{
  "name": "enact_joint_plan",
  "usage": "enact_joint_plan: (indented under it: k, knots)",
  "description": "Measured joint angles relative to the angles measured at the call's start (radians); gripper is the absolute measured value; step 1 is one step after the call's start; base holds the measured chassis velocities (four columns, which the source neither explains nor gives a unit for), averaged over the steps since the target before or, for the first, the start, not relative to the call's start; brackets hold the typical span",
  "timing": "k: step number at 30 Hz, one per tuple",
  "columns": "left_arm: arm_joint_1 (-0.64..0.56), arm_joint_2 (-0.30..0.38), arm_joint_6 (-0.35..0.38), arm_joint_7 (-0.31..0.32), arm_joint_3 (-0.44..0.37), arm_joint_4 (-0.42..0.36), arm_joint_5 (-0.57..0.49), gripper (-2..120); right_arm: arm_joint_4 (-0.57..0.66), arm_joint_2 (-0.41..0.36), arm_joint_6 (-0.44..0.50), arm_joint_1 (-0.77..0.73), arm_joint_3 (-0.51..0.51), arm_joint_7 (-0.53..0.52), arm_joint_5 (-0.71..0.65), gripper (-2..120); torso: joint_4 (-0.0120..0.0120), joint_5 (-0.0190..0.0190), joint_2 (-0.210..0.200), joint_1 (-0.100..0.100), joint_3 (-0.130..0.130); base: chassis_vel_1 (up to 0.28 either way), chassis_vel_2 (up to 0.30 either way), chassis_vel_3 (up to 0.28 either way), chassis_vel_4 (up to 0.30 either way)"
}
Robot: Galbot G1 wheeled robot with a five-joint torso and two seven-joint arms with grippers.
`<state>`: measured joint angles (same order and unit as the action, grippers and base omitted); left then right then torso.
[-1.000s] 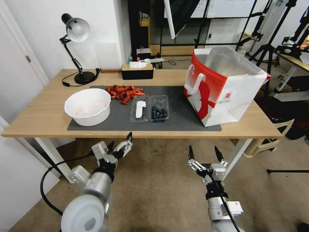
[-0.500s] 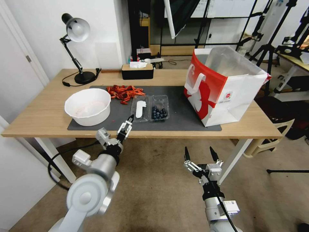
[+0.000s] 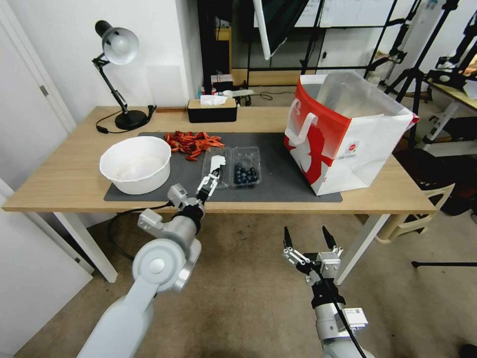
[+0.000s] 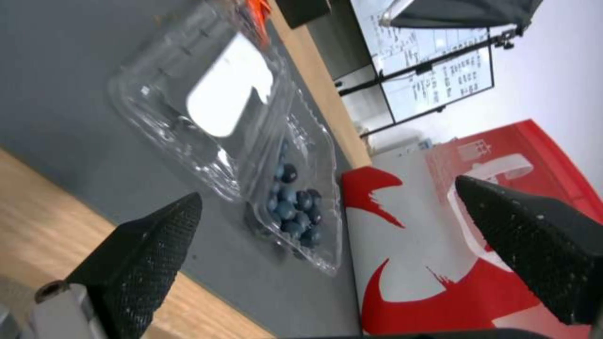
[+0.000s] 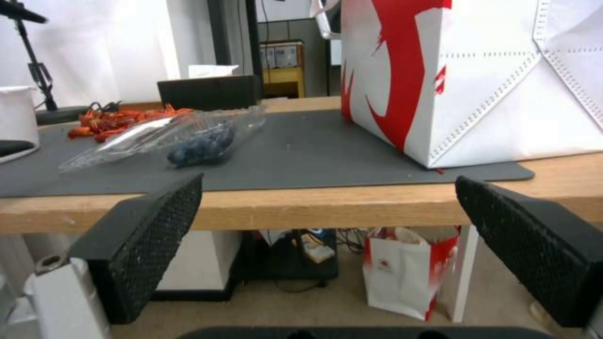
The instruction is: Close the takeout container lid, then place the container into the takeout bag.
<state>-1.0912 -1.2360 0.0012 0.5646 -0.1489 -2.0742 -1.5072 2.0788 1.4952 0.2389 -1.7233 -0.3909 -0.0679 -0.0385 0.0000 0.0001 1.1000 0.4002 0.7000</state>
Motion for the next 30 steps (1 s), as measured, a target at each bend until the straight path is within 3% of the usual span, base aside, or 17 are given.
enact_joint_plan:
  k: [12, 30]
  knots:
    - [0.072, -0.027, -0.002, 0.042, 0.051, 0.075, 0.01, 100, -0.002, 0.01, -0.002, -0.001, -0.005, -0.001, 0.006, 100, 0.0, -0.0001, 0.0, 0.0, 0.0, 0.0, 0.0, 0.0, 0.0]
    - [0.125, -0.044, -0.011, 0.051, 0.08, 0.155, 0.016, 100, -0.003, 0.017, -0.004, 0.0, -0.009, -0.003, 0.009, 100, 0.0, -0.0001, 0.0, 0.0, 0.0, 0.0, 0.0, 0.0, 0.0]
